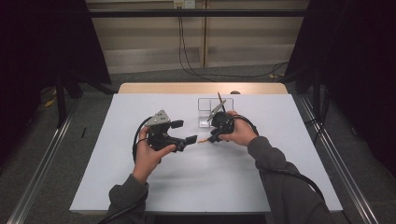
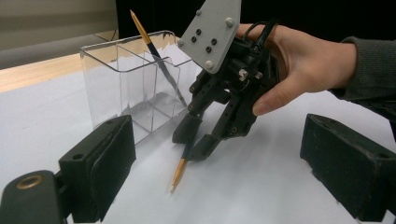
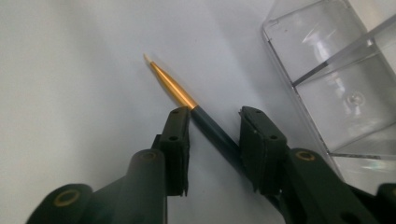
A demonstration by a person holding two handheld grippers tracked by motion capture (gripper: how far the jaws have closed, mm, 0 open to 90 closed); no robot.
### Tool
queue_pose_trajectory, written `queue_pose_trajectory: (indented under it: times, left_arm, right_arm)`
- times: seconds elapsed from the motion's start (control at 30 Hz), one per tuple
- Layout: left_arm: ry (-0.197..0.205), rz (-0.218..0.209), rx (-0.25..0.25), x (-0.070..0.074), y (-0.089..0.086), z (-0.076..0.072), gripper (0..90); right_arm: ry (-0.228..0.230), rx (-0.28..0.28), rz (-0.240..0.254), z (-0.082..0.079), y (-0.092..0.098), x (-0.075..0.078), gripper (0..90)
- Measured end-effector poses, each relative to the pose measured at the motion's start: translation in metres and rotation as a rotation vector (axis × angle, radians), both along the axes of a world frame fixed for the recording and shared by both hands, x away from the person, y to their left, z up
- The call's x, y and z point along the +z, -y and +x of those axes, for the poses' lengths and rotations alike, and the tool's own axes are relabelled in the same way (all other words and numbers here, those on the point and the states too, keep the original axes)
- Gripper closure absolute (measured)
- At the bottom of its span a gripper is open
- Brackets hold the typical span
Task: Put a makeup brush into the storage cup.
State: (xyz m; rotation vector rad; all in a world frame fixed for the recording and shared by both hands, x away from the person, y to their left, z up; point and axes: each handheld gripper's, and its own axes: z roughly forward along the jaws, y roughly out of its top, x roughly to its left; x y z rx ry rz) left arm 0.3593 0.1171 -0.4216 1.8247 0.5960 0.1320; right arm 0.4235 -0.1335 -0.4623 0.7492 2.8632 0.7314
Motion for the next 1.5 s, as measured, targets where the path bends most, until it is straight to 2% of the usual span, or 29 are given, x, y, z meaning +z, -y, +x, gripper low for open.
queue_pose_trajectory:
  times: [0.2, 0.6, 0.8, 0.97, 1.33, 1.47, 1.5]
  left_arm:
    - [0.001, 0.000, -0.001, 0.000, 0.000, -0.001, 10.2]
    - [0.004, 0.002, 0.000, 0.002, -0.001, -0.001, 10.2]
    - [-0.001, 0.002, 0.001, 0.001, -0.001, -0.001, 10.2]
    - [0.002, -0.003, 0.001, 0.001, -0.001, 0.000, 10.2]
    - [0.001, 0.000, 0.001, 0.001, 0.000, 0.000, 10.2]
    - [0.003, 0.003, -0.001, 0.000, 0.000, 0.000, 10.2]
    - [0.003, 0.003, -0.001, 0.000, 0.000, 0.000, 10.2]
  right_arm:
    - [-0.022, -0.015, -0.042, -0.003, -0.002, 0.003, 83.6]
    - [-0.055, -0.034, -0.078, -0.003, -0.005, 0.006, 82.8]
    - [-0.048, -0.030, -0.082, -0.001, -0.005, 0.005, 80.6]
    - [-0.051, -0.024, -0.120, -0.001, -0.009, 0.007, 81.1]
    - [-0.071, -0.042, -0.155, 0.001, -0.014, 0.008, 81.5]
    - [-0.099, -0.073, -0.122, 0.004, -0.011, 0.007, 81.8]
    - [-0.112, -0.095, -0.111, 0.004, -0.011, 0.007, 81.9]
